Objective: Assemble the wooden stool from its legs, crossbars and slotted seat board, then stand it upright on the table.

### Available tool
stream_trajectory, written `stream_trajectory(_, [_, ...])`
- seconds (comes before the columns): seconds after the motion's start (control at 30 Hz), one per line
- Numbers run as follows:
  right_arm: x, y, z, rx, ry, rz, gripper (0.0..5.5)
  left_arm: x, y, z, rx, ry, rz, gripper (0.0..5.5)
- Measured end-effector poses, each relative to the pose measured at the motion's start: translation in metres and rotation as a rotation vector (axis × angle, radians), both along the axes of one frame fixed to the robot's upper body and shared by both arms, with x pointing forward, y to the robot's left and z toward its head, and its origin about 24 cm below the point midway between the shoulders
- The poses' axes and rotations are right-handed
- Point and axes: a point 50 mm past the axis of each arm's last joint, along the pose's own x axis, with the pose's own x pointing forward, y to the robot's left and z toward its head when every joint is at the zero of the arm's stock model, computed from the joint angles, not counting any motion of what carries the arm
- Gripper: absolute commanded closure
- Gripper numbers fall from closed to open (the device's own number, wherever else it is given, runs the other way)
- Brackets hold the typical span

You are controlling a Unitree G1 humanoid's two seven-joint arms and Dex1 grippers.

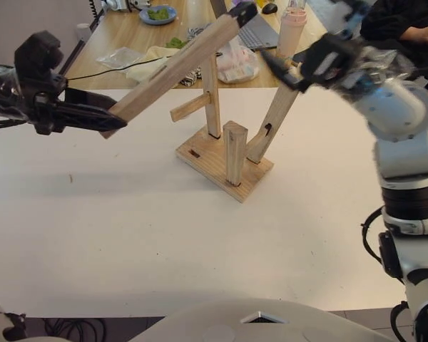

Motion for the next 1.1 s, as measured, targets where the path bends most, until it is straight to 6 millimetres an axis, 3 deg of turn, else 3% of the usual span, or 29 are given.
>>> stream_trajectory(0.07, [0.007,0.011,-0.003,-0.03,-0.022,-0.015,0.51,0.006,-0.004,-0.003,-0.009,-0.001,0.029,3.5])
stream_trajectory(0.37, [0.026,0.009,0.007,-0.116,-0.28,-0.169,0.51,0.016,-0.019,-0.006,-0.017,-0.042,0.103,3.5])
stream_trajectory(0.5, [0.024,0.019,0.009,-0.13,-0.334,-0.117,0.51,0.021,-0.021,-0.015,0.003,-0.028,0.162,3.51])
stream_trajectory(0.73, [0.034,0.014,0.006,-0.126,-0.311,-0.156,0.51,0.025,-0.022,-0.021,0.028,-0.017,0.219,3.51])
stream_trajectory(1.0, [0.046,0.036,-0.014,-0.297,-0.2,-0.105,0.51,0.028,-0.039,-0.017,0.098,-0.053,0.215,3.51])
stream_trajectory(1.1, [0.05,0.038,-0.017,-0.35,-0.185,-0.105,1.0,0.027,-0.044,-0.014,0.106,-0.057,0.199,3.51])
